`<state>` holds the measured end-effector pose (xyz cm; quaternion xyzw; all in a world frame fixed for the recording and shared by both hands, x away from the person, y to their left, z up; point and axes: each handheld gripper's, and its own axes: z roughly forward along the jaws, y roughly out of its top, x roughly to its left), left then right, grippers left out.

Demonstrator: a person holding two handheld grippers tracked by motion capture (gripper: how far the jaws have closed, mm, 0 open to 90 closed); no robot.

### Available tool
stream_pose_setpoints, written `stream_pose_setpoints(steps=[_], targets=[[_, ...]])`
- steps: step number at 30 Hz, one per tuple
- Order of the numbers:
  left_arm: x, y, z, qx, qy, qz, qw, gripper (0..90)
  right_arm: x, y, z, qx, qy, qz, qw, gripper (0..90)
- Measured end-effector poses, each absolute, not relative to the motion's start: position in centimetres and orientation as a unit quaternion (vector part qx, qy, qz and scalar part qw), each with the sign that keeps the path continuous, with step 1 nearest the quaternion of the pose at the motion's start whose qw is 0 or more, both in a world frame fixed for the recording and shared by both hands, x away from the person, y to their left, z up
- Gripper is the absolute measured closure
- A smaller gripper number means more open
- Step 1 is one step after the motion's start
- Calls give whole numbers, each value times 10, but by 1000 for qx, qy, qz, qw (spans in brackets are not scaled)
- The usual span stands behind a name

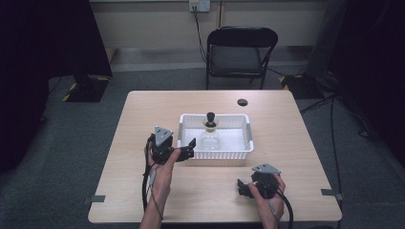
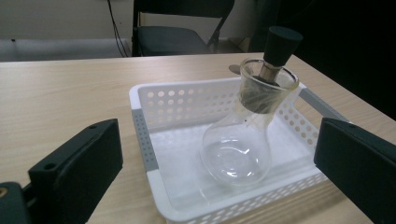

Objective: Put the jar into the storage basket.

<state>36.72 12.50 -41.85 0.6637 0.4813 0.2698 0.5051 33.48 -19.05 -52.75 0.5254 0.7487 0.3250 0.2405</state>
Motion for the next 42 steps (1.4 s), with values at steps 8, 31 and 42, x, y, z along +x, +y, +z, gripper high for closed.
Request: stream_pose_setpoints(steps=[8, 31, 42], targets=[[352, 130, -430, 663, 478, 267, 510, 5, 335, -191, -528, 525, 749, 325, 241, 0], [320, 165, -464, 641, 545, 264, 471, 19, 335, -191, -528, 525, 749, 325, 241, 0], [316, 168, -477, 643, 560, 262, 452, 20, 335, -191, -528, 525, 749, 325, 241, 0]])
